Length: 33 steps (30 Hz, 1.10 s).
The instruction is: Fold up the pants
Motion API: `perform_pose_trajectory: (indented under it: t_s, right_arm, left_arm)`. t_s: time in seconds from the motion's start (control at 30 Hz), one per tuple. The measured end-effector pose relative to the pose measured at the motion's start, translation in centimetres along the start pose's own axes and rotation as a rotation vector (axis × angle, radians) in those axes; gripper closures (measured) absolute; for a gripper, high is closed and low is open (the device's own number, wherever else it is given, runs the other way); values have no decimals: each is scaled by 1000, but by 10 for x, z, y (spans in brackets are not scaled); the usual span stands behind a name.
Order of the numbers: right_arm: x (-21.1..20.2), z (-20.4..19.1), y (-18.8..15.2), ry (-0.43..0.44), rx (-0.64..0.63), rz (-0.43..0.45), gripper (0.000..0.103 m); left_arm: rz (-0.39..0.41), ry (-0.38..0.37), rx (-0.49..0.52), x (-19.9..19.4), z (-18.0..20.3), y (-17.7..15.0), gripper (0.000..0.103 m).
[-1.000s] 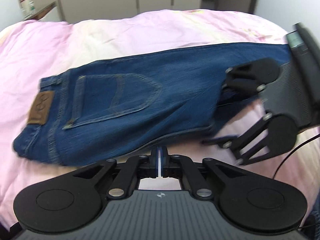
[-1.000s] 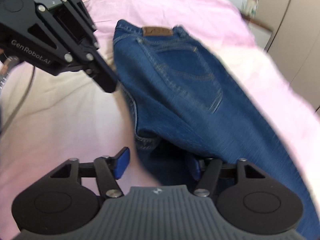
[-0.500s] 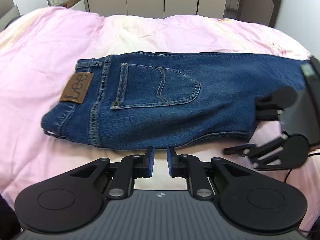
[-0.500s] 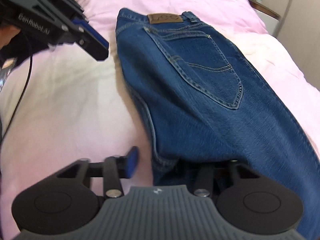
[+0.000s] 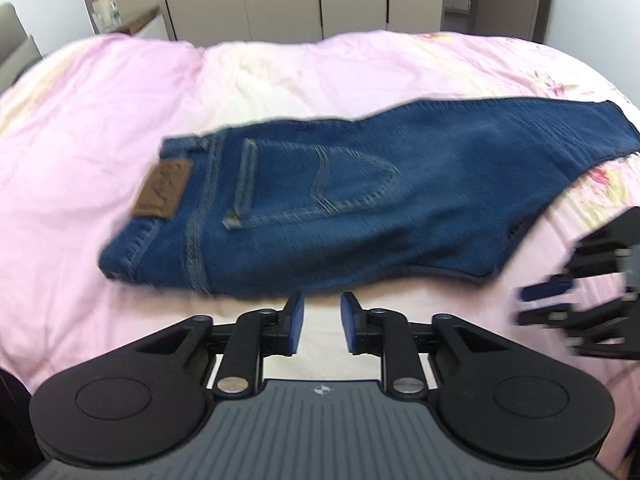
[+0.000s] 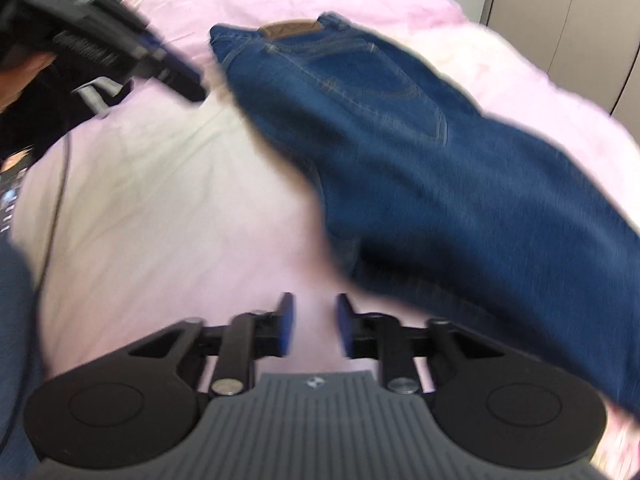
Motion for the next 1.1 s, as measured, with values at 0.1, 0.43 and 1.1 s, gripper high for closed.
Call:
perform_pose_trajectory:
  t_s: [0.1, 0.43, 1.1]
  right_arm:
    - [-27, 19, -10, -13, 26, 39, 90]
    - [-39, 175, 44, -177, 260, 95, 67]
    - [87, 240, 146, -187, 398, 81, 77]
  left_arm:
    - [46, 58, -37, 1, -20, 21, 54]
    - [81, 112, -200, 56, -108, 113, 17]
    - [94, 74, -399, 137, -146, 144, 69]
Point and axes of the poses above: each gripper's, at about its wrist camera, not at the fingertips, and x roughly the way its jaws point, z to its right, y to its top, the point moved 5 cm from there along x, roughly the way its jaws point, and after that the axes turned 14 degrees about -z, right-handed, at the moved point
